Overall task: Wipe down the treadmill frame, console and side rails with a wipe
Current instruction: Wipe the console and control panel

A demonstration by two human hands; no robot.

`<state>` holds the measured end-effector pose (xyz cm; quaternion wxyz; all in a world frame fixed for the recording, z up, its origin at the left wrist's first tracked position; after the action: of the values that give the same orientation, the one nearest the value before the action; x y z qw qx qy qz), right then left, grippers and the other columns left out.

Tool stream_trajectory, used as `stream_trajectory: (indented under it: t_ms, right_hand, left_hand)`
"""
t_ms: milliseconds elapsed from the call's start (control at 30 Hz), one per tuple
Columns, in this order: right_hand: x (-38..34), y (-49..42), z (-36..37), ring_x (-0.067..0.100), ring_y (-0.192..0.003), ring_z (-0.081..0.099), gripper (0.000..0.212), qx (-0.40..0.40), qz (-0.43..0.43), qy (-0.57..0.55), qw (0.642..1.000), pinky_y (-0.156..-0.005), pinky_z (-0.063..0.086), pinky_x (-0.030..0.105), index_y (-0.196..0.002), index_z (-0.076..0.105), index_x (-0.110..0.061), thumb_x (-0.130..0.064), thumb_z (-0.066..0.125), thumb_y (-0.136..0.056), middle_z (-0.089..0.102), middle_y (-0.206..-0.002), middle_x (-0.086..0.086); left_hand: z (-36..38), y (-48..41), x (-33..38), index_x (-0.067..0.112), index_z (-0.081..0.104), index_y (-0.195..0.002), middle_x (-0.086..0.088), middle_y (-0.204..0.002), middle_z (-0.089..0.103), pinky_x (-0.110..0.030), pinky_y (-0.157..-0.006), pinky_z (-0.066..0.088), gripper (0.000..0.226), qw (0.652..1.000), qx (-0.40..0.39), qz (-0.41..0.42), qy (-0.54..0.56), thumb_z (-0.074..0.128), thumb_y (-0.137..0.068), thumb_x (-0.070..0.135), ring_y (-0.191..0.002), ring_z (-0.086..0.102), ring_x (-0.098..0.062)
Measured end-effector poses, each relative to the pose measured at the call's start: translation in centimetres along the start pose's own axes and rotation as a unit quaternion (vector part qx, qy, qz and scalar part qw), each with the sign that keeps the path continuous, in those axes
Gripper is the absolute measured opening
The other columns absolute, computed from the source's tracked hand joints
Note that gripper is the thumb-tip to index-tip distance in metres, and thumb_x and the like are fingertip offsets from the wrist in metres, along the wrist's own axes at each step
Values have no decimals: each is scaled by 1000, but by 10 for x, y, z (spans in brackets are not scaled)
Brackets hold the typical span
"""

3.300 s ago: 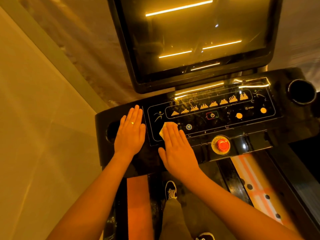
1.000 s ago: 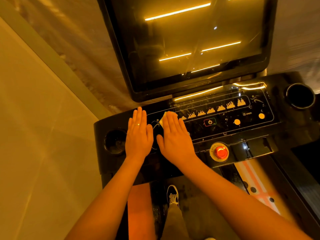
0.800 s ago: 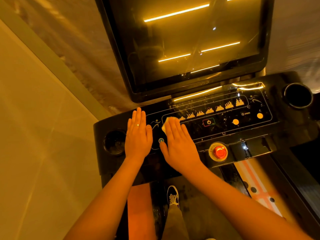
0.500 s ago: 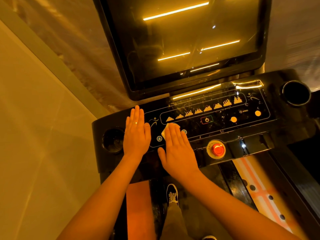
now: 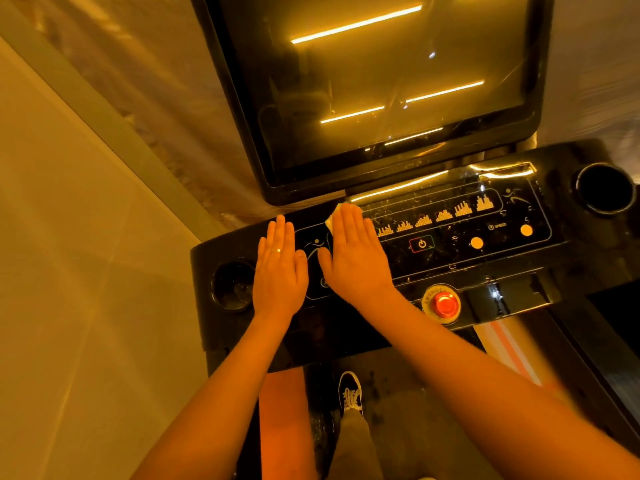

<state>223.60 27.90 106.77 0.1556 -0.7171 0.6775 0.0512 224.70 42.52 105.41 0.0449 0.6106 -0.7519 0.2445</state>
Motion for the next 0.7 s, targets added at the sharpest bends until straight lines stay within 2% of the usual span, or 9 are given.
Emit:
stream_trajectory:
  t_ms: [133,333,467,567,700]
  right_hand:
    - [1,-24,-9,33,-153,6,73,4,-15,7,1000,-125,6,44,-157,11,-1,-44,33,-103,10,-165,20]
    - [8,62,10,29,-154,-1,76,-22,-37,-10,999,-125,9,44,-158,7,-4,-45,37,-102,3,-166,16]
    - [3,26,5,30,-154,1,74,-5,-14,1,1000,-125,2,42,-158,7,-2,-44,35,-103,5,-166,18]
    - [4,7,2,29,-154,0,73,-2,-10,-1,1000,-126,7,44,-158,6,-3,-44,33,-104,4,-166,17]
    - [9,65,12,27,-154,-3,74,-2,-32,-24,999,-125,3,41,-159,5,-5,-46,32,-103,2,-166,15]
  left_hand:
    - [-1,-1,1,11,18,-159,-6,-167,11,-34,-126,3,54,1000,-1,1,-5,32,-109,25,-154,0,-14]
    - [1,-1,-1,13,18,-159,-3,-167,10,-35,-126,5,54,1000,-4,-5,1,31,-109,26,-155,1,-13]
    - [1,-1,1,12,17,-159,-4,-167,9,-35,-126,4,54,1000,-5,-2,-1,32,-109,26,-154,1,-13]
    - [1,0,2,12,16,-159,-4,-168,9,-36,-126,5,54,1000,-4,-3,-7,31,-109,26,-154,0,-14]
    - [1,0,1,12,16,-159,-4,-167,9,-35,-126,4,54,1000,-5,-1,-5,30,-109,26,-154,0,-13]
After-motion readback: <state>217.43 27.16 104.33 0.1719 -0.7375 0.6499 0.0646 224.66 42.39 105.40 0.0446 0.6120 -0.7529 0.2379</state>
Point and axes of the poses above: each hand's wrist, its own y-axis away from the middle knuckle, its own z-axis out of the palm, x = y × z, the point moved 7 cm from there along -y, towards the middle knuckle
